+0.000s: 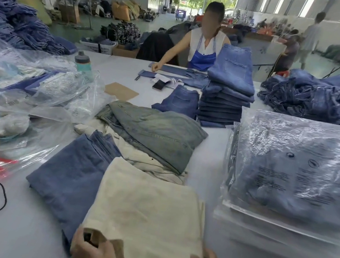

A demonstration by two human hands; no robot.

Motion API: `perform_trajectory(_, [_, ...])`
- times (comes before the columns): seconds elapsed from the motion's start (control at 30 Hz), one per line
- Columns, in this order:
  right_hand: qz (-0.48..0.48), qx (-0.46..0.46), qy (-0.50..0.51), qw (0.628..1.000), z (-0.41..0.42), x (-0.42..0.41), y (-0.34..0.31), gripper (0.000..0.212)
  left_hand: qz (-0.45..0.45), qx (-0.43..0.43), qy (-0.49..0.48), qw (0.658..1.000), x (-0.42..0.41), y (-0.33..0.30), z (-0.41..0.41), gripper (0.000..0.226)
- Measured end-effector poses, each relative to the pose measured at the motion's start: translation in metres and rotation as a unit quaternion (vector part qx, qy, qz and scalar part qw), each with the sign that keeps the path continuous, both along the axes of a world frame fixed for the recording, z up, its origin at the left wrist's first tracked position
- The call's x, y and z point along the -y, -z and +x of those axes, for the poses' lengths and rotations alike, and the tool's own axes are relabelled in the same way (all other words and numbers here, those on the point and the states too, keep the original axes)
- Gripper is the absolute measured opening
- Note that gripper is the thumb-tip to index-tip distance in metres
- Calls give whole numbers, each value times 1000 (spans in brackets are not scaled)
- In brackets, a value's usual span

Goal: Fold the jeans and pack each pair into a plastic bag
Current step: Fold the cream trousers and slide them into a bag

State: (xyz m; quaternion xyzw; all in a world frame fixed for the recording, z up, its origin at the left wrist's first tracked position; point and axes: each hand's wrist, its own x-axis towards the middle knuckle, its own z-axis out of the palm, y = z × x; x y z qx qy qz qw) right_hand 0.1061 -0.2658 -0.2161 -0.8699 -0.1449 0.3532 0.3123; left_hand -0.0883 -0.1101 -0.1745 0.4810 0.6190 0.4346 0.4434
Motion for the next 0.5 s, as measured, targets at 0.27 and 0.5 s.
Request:
perform_trajectory(0.27, [132,82,1,988,-43,-46,-59,31,95,-76,332,935,32,-29,44,16])
perform_trajectory(0.5, [177,-8,-191,965,-57,-45,-57,42,-259,25,269,927,-15,-21,29,26])
